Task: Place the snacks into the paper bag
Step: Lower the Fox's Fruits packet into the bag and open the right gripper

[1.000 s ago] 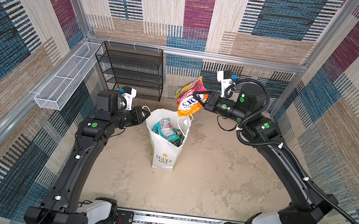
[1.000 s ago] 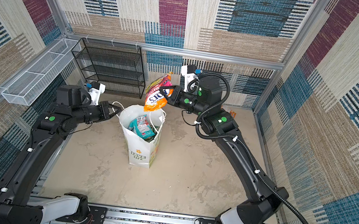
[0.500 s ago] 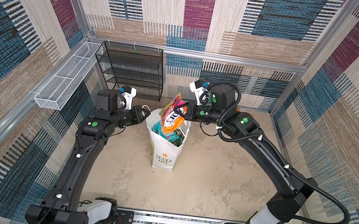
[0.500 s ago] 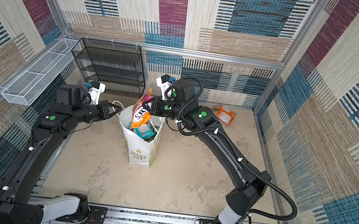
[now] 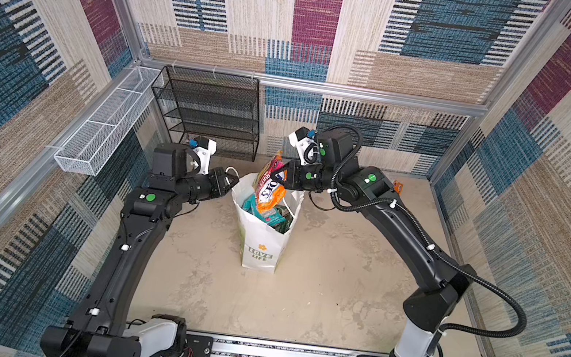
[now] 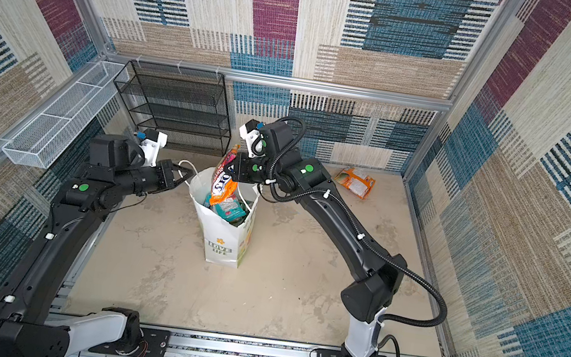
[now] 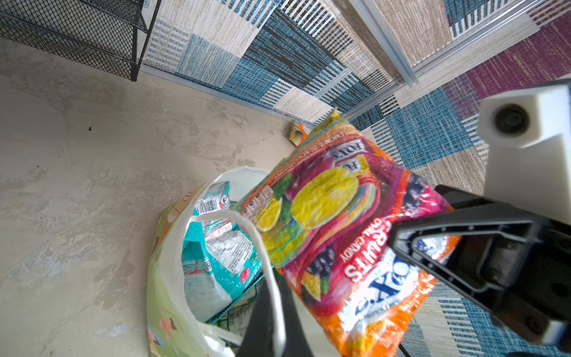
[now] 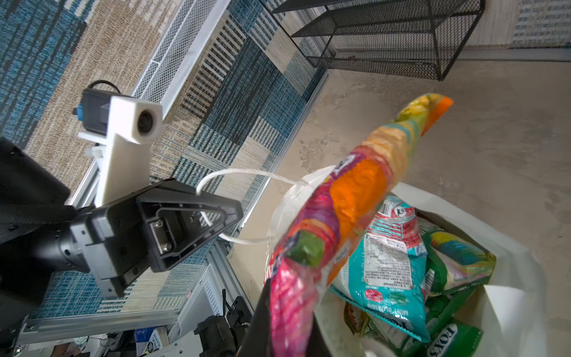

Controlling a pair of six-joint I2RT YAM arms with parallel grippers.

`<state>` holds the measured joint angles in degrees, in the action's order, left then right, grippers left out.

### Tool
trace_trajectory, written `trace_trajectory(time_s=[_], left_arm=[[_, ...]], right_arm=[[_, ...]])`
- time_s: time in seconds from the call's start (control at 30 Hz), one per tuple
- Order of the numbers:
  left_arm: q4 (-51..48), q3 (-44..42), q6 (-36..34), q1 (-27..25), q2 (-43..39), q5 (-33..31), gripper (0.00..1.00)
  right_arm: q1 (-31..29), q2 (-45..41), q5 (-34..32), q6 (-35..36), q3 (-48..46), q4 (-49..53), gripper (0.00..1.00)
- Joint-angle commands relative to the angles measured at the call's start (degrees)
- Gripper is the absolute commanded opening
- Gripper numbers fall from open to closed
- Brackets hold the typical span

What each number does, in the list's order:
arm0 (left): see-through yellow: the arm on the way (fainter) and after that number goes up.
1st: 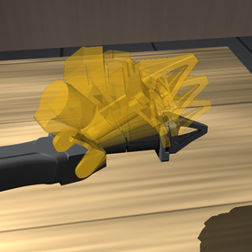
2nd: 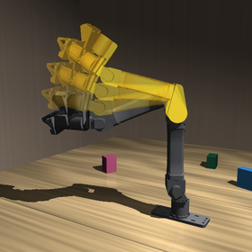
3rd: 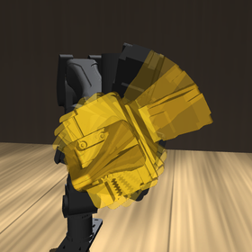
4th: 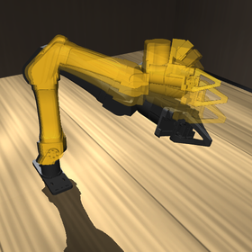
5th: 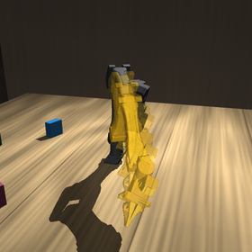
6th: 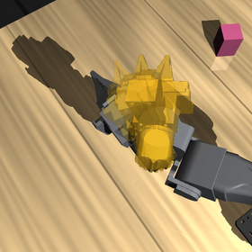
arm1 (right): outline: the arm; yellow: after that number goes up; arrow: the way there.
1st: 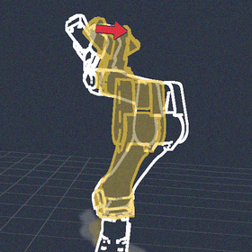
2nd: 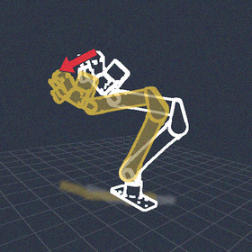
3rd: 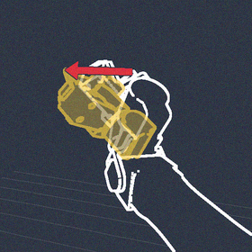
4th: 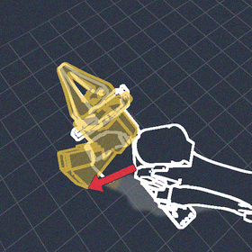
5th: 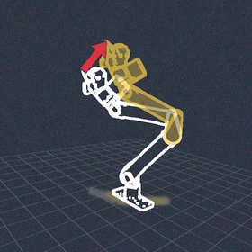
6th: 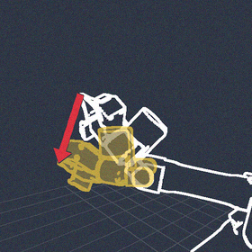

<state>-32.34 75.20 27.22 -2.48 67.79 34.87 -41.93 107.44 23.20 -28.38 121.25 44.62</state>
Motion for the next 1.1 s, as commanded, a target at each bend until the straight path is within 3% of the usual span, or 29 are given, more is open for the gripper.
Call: trace_trajectory(time_s=[0.0, 0.43, 0.87, 1.07], left_arm=[[2.28, -0.12, 0.1, 0.11, -0.15, 1.24, 0.04], [2.72, -0.26, 0.44, 0.59, -0.03, 2.03, 0.04], [2.95, -0.25, 0.71, 0.9, 0.21, 2.39, 0.04], [3.0, -0.4, 0.81, 0.94, 0.41, 2.4, 0.04]], right_arm=[[-0.08, 2.33, 0.82, 1.89, 2.27, 2.2, 0.0], [-0.11, 7.52, -4.37, 3.75, 5.63, 3.81, 0.0], [-3.15, -1.24, -9.53, 4.06, -11.22, -3.17, 0.0], [-7.11, -4.41, -13.72, 5.88, -12.03, -2.98, 0.0]])
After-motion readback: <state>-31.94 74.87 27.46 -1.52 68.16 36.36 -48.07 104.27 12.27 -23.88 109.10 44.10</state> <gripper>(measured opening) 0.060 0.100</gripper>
